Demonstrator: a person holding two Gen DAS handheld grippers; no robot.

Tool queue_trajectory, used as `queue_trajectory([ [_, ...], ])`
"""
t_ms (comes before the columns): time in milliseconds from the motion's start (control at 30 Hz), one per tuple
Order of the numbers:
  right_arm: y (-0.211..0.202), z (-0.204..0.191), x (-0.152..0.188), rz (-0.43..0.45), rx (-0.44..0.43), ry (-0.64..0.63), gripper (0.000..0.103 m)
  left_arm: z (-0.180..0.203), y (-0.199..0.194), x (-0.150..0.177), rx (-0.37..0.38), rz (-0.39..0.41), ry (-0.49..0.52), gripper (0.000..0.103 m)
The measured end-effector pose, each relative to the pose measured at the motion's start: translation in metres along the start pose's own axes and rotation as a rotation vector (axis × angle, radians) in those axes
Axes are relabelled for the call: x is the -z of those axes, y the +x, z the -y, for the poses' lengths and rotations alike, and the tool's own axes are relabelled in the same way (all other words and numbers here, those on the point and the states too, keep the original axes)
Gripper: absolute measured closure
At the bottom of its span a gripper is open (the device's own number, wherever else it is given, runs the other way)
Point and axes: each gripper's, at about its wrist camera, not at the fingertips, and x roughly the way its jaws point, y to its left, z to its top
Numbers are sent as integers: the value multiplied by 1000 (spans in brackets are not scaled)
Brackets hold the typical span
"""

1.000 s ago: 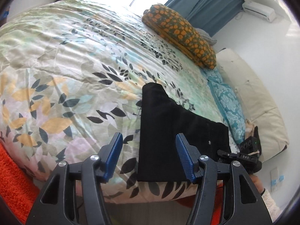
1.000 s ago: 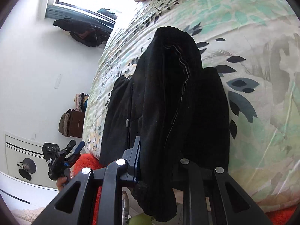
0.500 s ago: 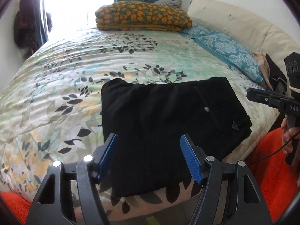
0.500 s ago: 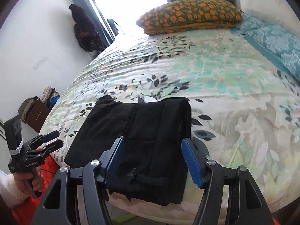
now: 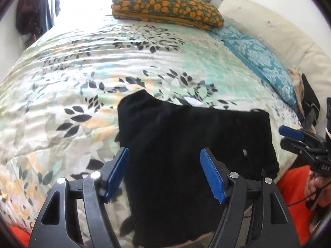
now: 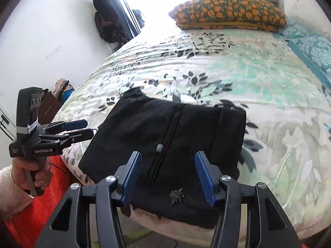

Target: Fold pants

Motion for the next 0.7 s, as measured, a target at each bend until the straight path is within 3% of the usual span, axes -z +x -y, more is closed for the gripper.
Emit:
queue_trajectory([
  [100, 24, -2, -23, 14, 6, -59, 48, -15, 43, -23, -5, -52, -72, 30],
  [167, 63, 9, -13, -74, 24, -51, 48, -17, 83, -18, -60, -155, -54, 28],
  [200, 82, 19, -1, -149, 37, -23, 48, -20, 98, -12, -119, -193, -27, 24],
  [233, 95, 29, 14, -190, 31, 6, 50, -24, 106, -6, -127, -206, -33, 19],
  [300, 87, 35, 29, -100, 6, 24, 50, -38, 97, -1, -94, -181, -127, 19],
  [333, 86, 35, 29, -107, 11, 35, 50, -41, 89, -3, -111, -169, -158, 20],
  [400, 84, 36, 28, -106, 13, 45, 50, -41, 73, -13, -125, -99, -168, 21],
  [467, 87, 39, 30, -94, 3, 53, 50, -36, 71, -30, -72, -69, -144, 21],
  [533, 84, 42, 32, -78, -11, 77, 50, -25, 89, -51, -81, -100, -83, 21],
  [633, 81, 42, 32, -78, -14, 78, 50, -25, 139, -67, -193, -202, -16, 19],
  [700, 81, 40, 32, -77, -10, 66, 50, -48, 161, -70, -155, -253, -131, 16],
])
